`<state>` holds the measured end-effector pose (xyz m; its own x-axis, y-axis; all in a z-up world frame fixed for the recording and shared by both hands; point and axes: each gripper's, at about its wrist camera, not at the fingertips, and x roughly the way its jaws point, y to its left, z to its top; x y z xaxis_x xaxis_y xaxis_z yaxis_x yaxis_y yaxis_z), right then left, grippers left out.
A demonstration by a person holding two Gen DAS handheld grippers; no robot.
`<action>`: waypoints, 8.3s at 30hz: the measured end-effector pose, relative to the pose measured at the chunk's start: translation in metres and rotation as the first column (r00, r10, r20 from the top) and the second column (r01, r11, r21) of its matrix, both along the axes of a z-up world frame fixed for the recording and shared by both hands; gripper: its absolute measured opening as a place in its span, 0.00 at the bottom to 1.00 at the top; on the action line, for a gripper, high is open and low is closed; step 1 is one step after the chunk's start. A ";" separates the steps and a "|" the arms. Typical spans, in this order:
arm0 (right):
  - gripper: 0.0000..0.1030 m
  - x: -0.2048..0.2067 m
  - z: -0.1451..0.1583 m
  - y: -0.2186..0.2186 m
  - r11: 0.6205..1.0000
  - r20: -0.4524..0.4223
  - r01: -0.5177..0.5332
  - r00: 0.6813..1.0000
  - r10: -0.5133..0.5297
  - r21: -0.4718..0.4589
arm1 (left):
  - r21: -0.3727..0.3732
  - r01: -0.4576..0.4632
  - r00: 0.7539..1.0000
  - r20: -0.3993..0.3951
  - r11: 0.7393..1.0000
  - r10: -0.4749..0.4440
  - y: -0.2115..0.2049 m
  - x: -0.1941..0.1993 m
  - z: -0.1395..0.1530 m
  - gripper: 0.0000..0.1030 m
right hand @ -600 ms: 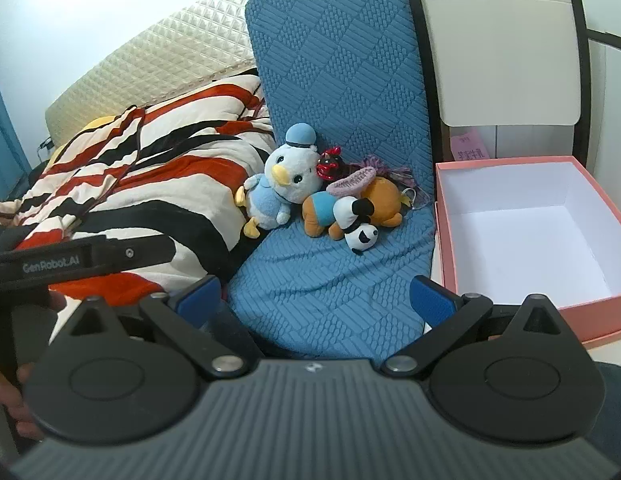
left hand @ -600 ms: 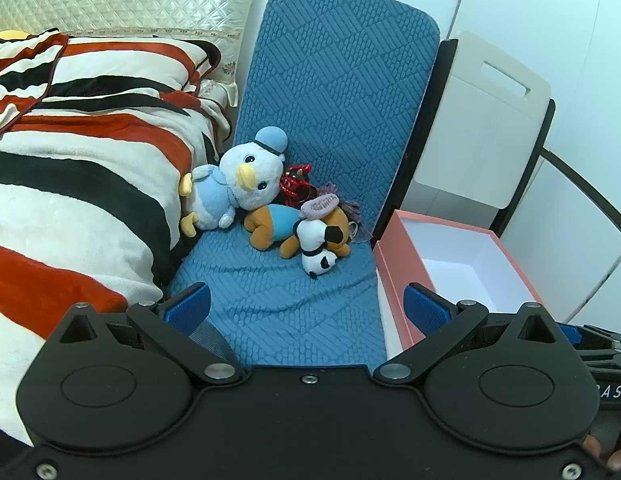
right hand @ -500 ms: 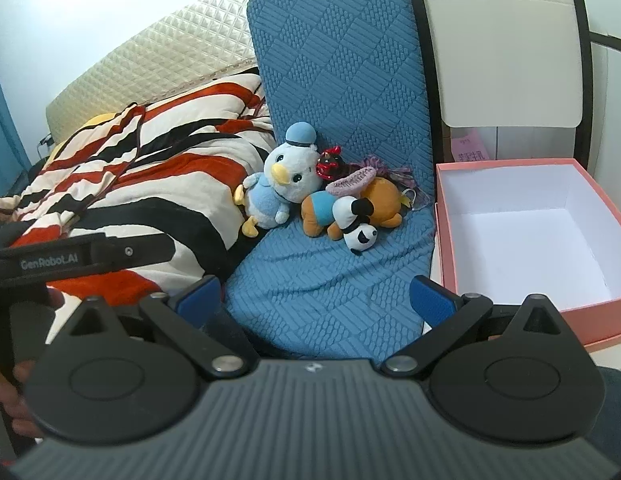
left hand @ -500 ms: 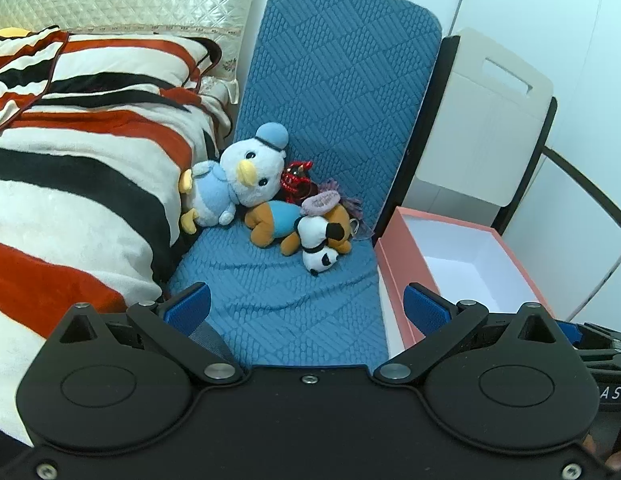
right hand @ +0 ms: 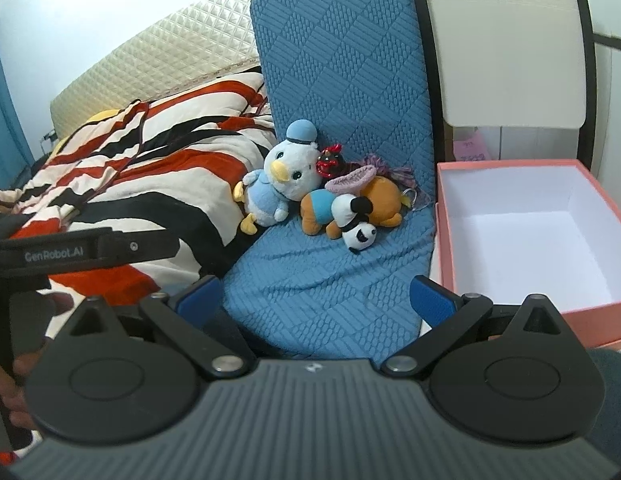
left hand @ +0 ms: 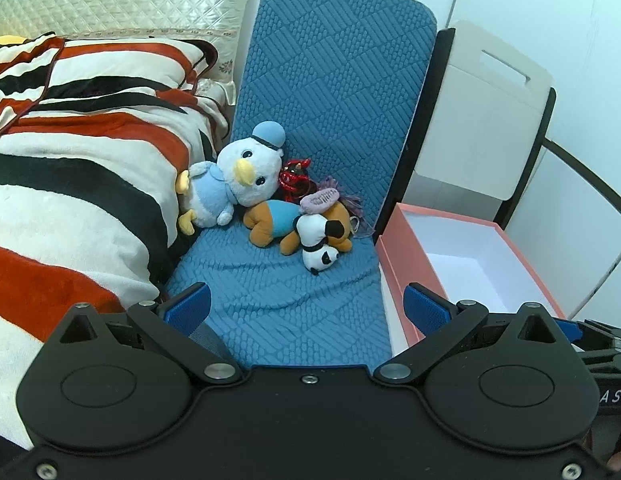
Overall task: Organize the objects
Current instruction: 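Move both grippers toward the plush toy pile on the blue cushion, then close the left gripper on the lavender plush while the right gripper grasps the panda plush, then lift the lavender plush with the left gripper while the right gripper lifts the panda, then carry both held plushes over the open pink box with both grippers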
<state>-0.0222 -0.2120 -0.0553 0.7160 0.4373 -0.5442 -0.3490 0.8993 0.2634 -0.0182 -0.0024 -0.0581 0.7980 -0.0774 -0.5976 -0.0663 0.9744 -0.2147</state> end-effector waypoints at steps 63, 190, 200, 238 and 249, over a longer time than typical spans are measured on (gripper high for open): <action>0.99 0.168 -0.115 0.044 0.994 0.058 -0.042 0.997 0.048 -0.098 | -0.054 0.053 0.993 -0.106 0.997 -0.059 0.028 0.254 -0.145 0.97; 0.51 0.199 -0.158 0.052 0.980 -0.287 0.070 0.950 -0.123 -0.189 | -0.217 -0.034 0.931 -0.361 0.976 -0.047 0.025 0.230 -0.200 0.58; 0.51 0.208 -0.163 0.059 0.966 -0.250 0.044 0.962 -0.110 -0.257 | -0.240 -0.017 0.901 -0.424 0.971 -0.089 0.020 0.245 -0.217 0.59; 0.48 0.180 -0.155 0.057 0.949 -0.196 0.088 0.969 -0.152 -0.304 | -0.076 0.047 0.908 -0.413 0.996 -0.074 -0.002 0.240 -0.226 0.45; 0.48 0.144 -0.112 0.049 0.962 -0.229 0.130 0.956 -0.186 -0.238 | -0.180 0.032 0.901 -0.421 0.983 -0.106 0.003 0.218 -0.199 0.44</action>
